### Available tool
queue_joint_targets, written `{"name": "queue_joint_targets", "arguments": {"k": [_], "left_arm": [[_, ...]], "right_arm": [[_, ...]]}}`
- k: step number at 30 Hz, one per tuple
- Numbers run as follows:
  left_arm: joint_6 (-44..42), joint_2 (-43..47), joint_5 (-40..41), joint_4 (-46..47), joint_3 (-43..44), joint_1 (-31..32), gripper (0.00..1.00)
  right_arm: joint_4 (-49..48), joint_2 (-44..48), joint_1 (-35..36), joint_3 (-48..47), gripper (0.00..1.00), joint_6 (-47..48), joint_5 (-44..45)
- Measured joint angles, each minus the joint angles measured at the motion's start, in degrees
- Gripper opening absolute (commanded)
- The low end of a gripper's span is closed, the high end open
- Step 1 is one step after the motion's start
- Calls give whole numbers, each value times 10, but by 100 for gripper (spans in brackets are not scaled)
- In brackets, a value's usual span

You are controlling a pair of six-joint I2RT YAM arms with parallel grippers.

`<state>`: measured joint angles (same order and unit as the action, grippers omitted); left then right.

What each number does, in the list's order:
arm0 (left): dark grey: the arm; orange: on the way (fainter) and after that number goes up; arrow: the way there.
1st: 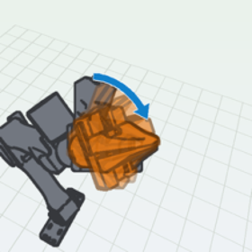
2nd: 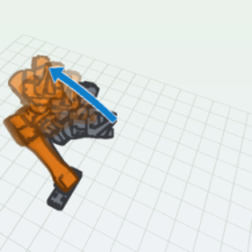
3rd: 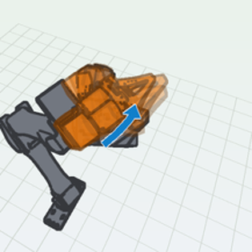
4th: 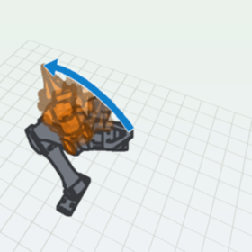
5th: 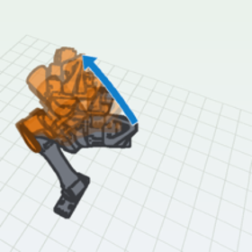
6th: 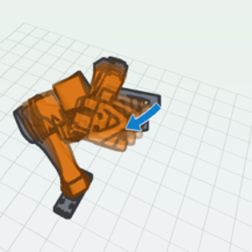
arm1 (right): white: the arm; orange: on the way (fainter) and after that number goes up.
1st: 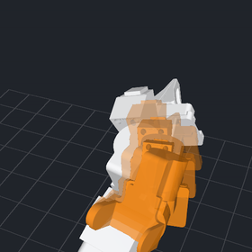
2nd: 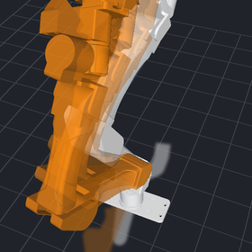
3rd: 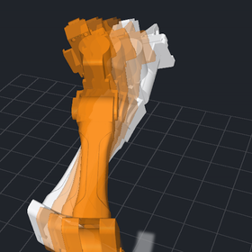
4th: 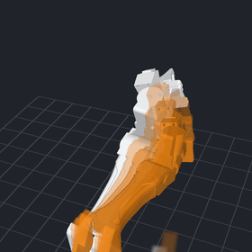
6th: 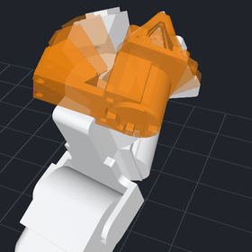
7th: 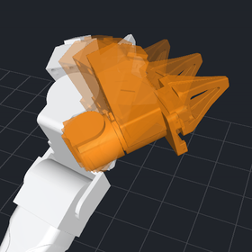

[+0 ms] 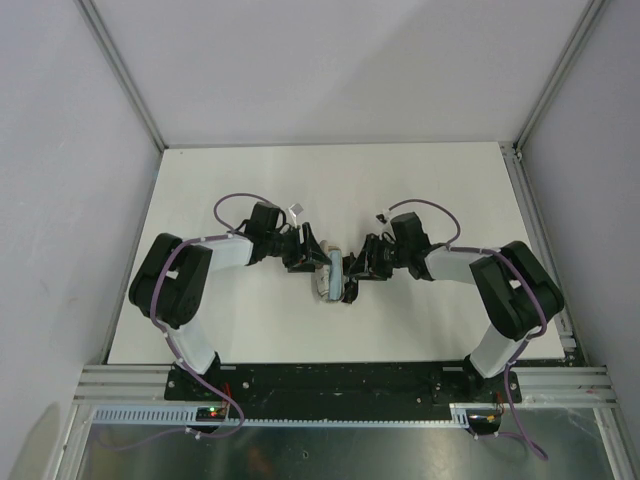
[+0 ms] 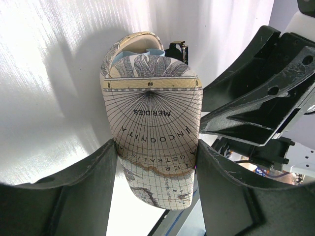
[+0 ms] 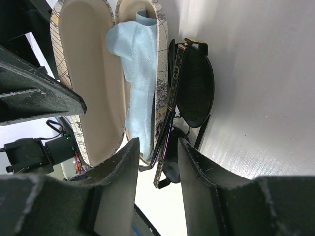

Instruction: Organize the sunglasses

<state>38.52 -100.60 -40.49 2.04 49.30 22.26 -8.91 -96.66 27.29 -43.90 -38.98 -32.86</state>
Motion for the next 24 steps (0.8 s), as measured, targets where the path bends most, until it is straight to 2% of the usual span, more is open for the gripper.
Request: {"name": "queue_joint_targets", "arguments": {"k": [13, 19, 22, 24], "left_arm": [[0, 0, 0, 0, 0, 0, 50], [0, 0, 0, 0, 0, 0, 50], [0, 0, 0, -1, 0, 0, 50], [-1, 0, 0, -2, 0, 0, 50]], "right_arm": [[-14, -30, 3, -2, 30, 0, 0], [-30, -41, 8, -6, 15, -2, -5], [-32, -41, 10, -6, 11, -6, -7], [-32, -42, 10, -6, 3, -9, -7]]}}
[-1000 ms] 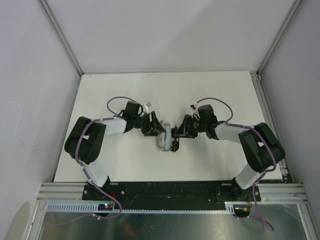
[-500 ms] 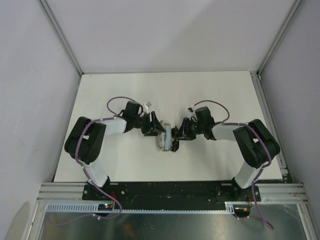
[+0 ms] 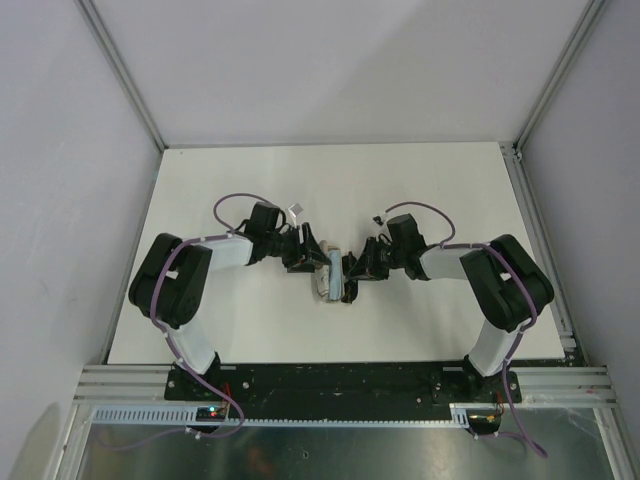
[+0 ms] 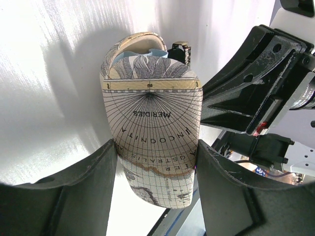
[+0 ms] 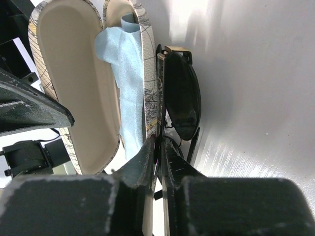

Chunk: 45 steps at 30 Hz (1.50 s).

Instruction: Organize the sunglasses

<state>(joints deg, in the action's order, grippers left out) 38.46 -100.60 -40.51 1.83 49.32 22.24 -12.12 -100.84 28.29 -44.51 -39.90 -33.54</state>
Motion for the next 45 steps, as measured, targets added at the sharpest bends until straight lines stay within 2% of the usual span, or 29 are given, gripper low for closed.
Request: {"name": "queue_joint_targets", "arguments": {"k": [8, 15, 21, 27, 33, 37, 39, 41, 42, 45], "left_arm": [[-1, 0, -1, -6, 1, -2, 50], [-1, 0, -2, -7, 2, -2, 50], [-1, 0, -2, -7, 2, -2, 50], [-1, 0, -1, -7, 2, -2, 50], [-1, 2, -1, -7, 2, -2, 50], [-1, 3, 0, -9, 2, -2, 50], [-1, 3, 1, -9, 2, -2, 50], [-1, 5, 1, -10, 1, -2, 50], [-1, 5, 2, -11, 1, -2, 50], [-2, 8, 3, -11, -2, -1, 50]], "right_arm": [[27, 2, -5, -9, 0, -3, 7], [198, 51, -27, -82, 0, 64, 108], [354, 66, -17, -156, 0, 122, 294], [497, 48, 50, -228, 0, 158, 521], [620, -75, 119, -326, 0, 164, 729], [689, -180, 146, -353, 0, 160, 815], [711, -211, 150, -355, 13, 159, 833], [730, -226, 154, -357, 33, 158, 846], [737, -227, 156, -360, 38, 156, 848], [747, -226, 161, -377, 43, 159, 851]]}}
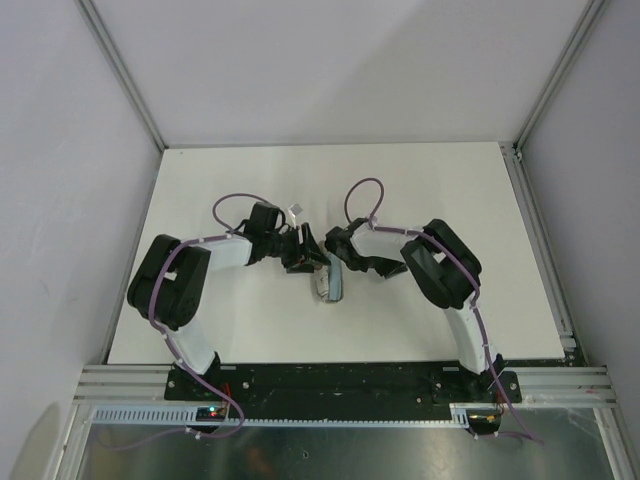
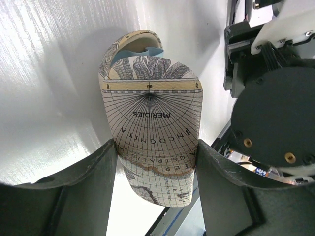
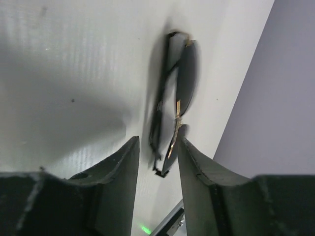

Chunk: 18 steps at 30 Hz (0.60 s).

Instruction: Organize the sunglasses

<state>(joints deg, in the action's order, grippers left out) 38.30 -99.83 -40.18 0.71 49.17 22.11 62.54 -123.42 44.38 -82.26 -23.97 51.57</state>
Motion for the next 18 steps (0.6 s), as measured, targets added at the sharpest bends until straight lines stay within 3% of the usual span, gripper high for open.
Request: {"name": "queue_joint_targets", "arguments": {"k": [6, 12, 18], "left_arm": [[0, 1, 1, -1, 0, 0, 50], [-3, 1, 1, -1, 0, 0, 50], [-3, 1, 1, -1, 0, 0, 50]], "right_arm": [[-15, 23, 17, -7, 42, 18, -42], [-62, 85, 17, -4, 43, 49, -147], [-112, 170, -38, 19, 43, 65, -247]]}}
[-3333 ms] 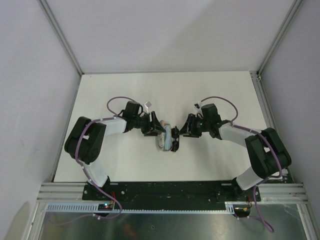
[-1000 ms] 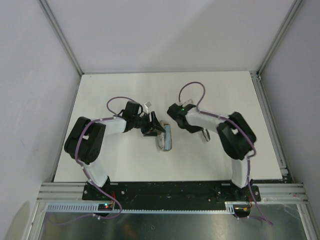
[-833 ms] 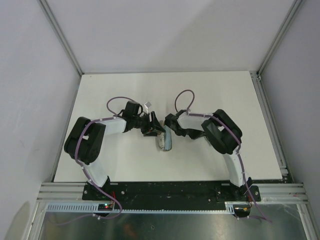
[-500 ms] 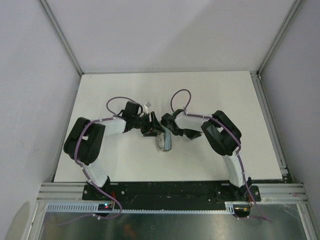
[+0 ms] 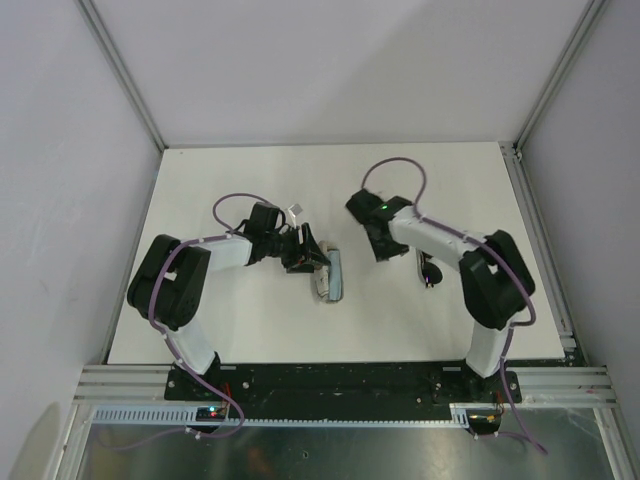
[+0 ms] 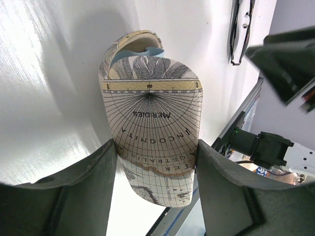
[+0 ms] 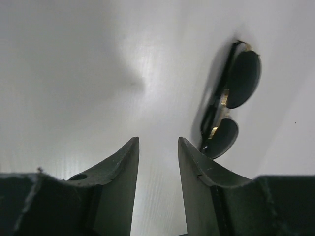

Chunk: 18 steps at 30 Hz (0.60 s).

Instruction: Organize the sunglasses

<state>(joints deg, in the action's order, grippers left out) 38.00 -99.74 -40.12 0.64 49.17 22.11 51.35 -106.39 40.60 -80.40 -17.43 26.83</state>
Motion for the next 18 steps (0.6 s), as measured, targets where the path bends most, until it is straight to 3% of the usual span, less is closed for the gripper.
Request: {"name": "queue_joint_targets", "arguments": {"k": [8, 10, 14, 18], "left_arm": [[0, 0, 0, 0, 0, 0, 50], [0, 0, 0, 0, 0, 0, 50], [0, 0, 0, 0, 0, 0, 50], [0, 0, 0, 0, 0, 0, 50]], "right_arm": [[-63, 76, -169, 92, 45, 3, -104], [-76, 87, -191, 110, 46, 3, -123], [-104, 99, -231, 136, 60, 3, -167], [-134, 100, -257, 158, 62, 2, -198]]}}
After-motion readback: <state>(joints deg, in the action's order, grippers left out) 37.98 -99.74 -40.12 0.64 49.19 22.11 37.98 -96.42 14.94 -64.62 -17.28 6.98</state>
